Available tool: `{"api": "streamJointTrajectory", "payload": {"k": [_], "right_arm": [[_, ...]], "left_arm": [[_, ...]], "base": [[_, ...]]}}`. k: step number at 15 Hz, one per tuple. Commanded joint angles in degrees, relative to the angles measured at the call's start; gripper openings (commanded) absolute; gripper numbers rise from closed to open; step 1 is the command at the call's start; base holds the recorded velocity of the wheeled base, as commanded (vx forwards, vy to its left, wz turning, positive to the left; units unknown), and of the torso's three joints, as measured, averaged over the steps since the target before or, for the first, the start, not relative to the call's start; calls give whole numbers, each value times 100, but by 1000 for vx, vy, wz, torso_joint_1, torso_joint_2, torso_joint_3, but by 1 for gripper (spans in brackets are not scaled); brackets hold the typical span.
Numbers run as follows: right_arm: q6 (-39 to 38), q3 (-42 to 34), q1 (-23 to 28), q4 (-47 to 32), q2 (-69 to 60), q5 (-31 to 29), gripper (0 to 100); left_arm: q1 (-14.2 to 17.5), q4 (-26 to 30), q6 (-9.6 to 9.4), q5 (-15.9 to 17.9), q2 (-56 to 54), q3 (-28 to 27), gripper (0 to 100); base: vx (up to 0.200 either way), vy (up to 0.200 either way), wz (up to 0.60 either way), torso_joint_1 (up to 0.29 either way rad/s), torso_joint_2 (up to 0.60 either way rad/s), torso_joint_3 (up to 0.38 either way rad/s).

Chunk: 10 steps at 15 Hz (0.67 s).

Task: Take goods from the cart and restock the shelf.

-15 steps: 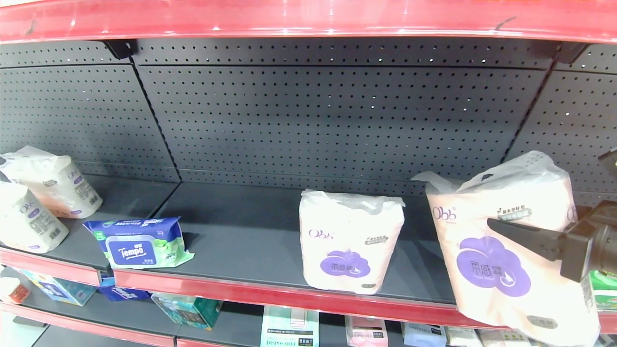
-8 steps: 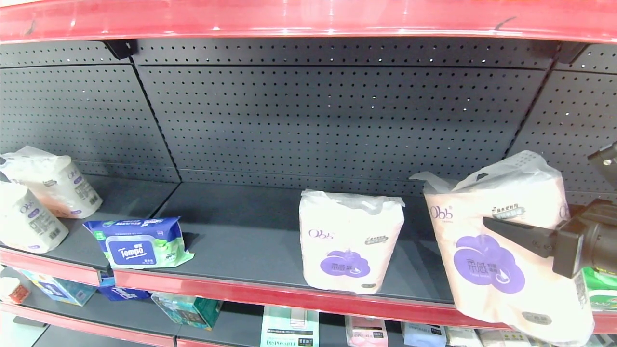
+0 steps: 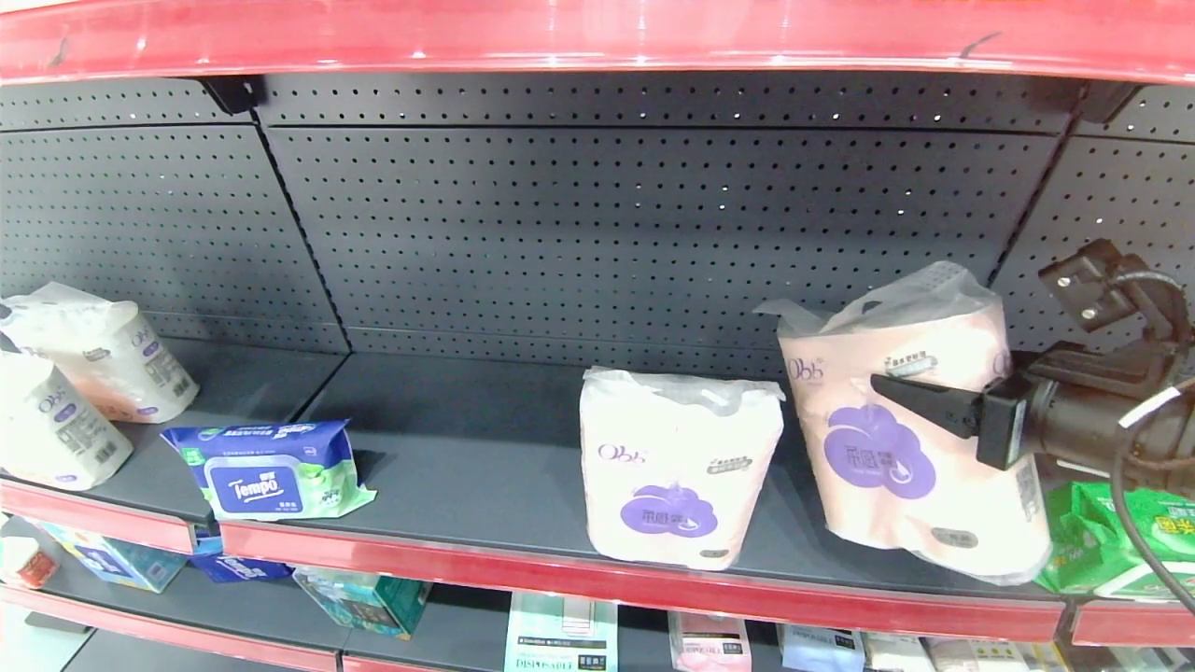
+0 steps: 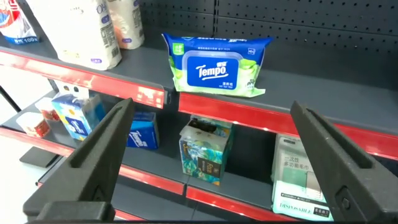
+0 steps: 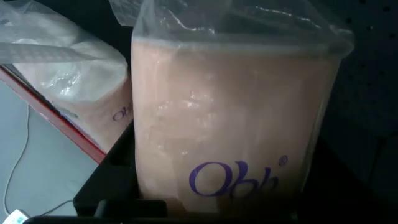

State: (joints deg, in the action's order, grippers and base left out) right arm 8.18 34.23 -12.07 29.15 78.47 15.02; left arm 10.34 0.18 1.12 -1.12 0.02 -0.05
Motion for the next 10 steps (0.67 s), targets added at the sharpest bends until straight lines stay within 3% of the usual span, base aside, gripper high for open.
{"api": "streamJointTrajectory", "payload": {"k": [1,5,10], "right_arm": [[26,224,56,434,696,177,0],[87,576,161,539,1135,774,0],[96,778,231,1409,1944,1381,0]], "left_arm": [[3,-1,2,-2,-2,-4,100],[3,-1,2,-2,-2,-4,100],[3,-1,2,-2,-2,5,100]], "base": [[0,0,0,0,0,0],[0,0,0,0,0,0],[0,0,0,0,0,0]]}}
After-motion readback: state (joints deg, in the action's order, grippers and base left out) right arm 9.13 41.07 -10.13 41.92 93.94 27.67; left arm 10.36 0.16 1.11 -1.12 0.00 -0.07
